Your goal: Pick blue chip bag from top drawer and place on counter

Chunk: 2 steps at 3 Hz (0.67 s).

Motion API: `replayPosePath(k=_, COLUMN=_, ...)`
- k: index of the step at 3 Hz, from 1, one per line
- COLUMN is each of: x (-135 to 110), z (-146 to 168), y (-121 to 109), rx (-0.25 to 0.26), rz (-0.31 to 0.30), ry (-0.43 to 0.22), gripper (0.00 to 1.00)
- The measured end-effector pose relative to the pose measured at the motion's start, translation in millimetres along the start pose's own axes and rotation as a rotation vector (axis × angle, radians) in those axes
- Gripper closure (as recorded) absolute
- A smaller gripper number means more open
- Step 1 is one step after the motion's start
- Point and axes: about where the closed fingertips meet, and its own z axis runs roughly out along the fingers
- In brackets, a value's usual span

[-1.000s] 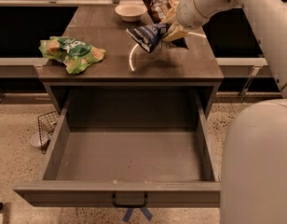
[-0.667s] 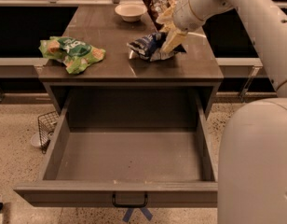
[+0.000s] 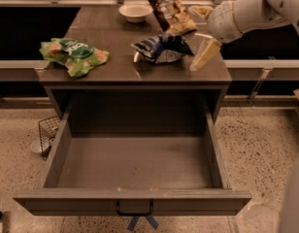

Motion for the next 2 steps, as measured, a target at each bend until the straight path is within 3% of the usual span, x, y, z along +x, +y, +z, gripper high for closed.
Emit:
replayPosePath(k=1, x=4, z=-62, y=20, rx=0.132, rz=0.021, ry=-0.025, gripper=0.00)
replayPosePath(k=2, x=36, z=-87, y=34, rx=0.189, rz=0.074, ry=0.016, gripper=0.00)
